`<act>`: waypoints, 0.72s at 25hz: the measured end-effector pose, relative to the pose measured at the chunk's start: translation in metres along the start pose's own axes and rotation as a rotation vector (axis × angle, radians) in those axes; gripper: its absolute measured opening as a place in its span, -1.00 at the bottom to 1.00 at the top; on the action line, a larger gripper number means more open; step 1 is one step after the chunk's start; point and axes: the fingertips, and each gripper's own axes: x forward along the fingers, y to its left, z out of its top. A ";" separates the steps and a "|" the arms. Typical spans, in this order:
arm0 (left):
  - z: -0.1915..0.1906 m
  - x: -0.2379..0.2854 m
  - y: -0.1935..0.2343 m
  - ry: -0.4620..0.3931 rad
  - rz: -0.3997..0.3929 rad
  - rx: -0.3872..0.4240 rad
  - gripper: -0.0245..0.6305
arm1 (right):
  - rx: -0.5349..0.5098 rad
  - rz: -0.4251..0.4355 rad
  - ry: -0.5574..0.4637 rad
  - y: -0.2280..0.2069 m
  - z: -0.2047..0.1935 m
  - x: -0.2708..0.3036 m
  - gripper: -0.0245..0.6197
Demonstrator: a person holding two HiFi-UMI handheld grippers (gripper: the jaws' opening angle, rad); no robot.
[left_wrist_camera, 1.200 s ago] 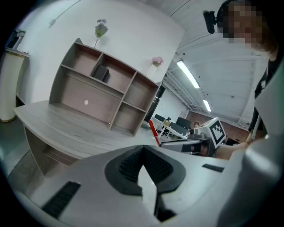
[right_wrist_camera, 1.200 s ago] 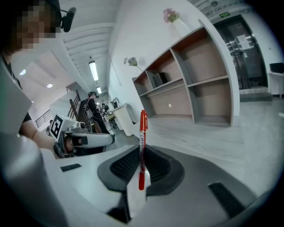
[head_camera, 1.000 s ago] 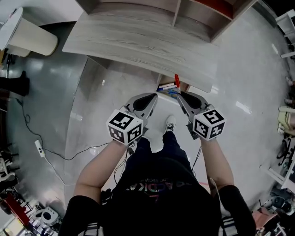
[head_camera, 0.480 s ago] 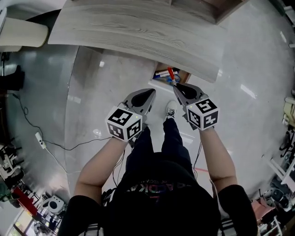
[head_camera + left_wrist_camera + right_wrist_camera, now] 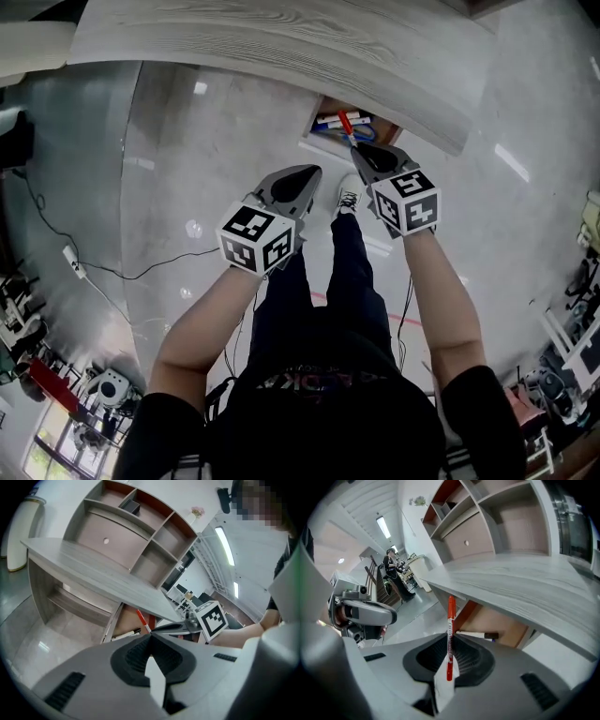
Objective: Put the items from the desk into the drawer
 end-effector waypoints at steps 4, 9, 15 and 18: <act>-0.009 0.007 0.007 0.006 0.012 -0.030 -0.91 | -0.023 -0.014 0.056 -0.007 -0.010 0.015 -0.76; -0.019 0.010 0.013 0.009 0.030 -0.067 -0.91 | -0.033 -0.011 0.115 -0.013 -0.020 0.030 -0.76; -0.025 0.012 0.011 0.007 0.033 -0.095 -0.91 | -0.038 -0.010 0.169 -0.017 -0.024 0.037 -0.76; -0.027 0.013 0.011 0.006 0.034 -0.105 -0.91 | -0.036 -0.012 0.186 -0.019 -0.027 0.040 -0.76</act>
